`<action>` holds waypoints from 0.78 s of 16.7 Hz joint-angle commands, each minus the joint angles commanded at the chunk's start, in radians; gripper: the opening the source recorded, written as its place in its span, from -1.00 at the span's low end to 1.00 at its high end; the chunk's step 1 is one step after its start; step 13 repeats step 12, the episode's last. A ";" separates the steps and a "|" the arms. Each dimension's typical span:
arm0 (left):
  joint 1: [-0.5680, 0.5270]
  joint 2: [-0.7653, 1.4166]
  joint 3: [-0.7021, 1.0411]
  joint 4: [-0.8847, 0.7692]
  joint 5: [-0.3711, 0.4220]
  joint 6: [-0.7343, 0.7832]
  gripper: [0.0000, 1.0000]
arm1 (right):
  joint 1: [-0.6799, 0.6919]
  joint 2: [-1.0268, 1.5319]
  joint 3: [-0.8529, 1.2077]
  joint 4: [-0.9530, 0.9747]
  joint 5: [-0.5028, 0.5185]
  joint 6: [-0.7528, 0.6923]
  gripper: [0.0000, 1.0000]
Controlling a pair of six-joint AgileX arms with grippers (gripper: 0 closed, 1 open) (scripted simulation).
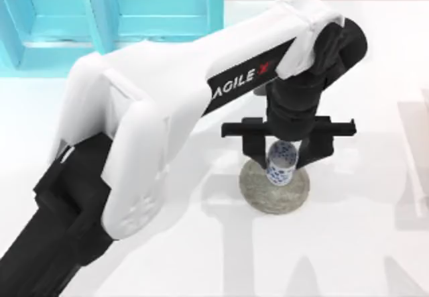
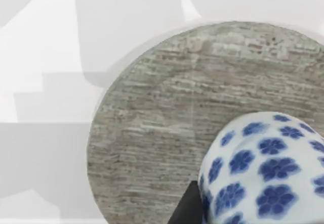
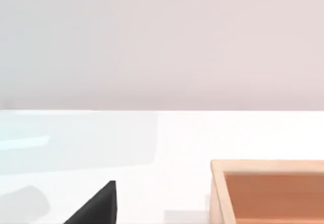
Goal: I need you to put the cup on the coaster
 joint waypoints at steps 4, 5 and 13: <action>0.000 0.000 0.000 0.000 0.000 0.000 0.66 | 0.000 0.000 0.000 0.000 0.000 0.000 1.00; 0.000 0.000 0.000 0.000 0.000 0.000 0.81 | 0.000 0.000 0.000 0.000 0.000 0.000 1.00; 0.000 0.000 0.000 0.000 0.000 0.000 1.00 | 0.000 0.000 0.000 0.000 0.000 0.000 1.00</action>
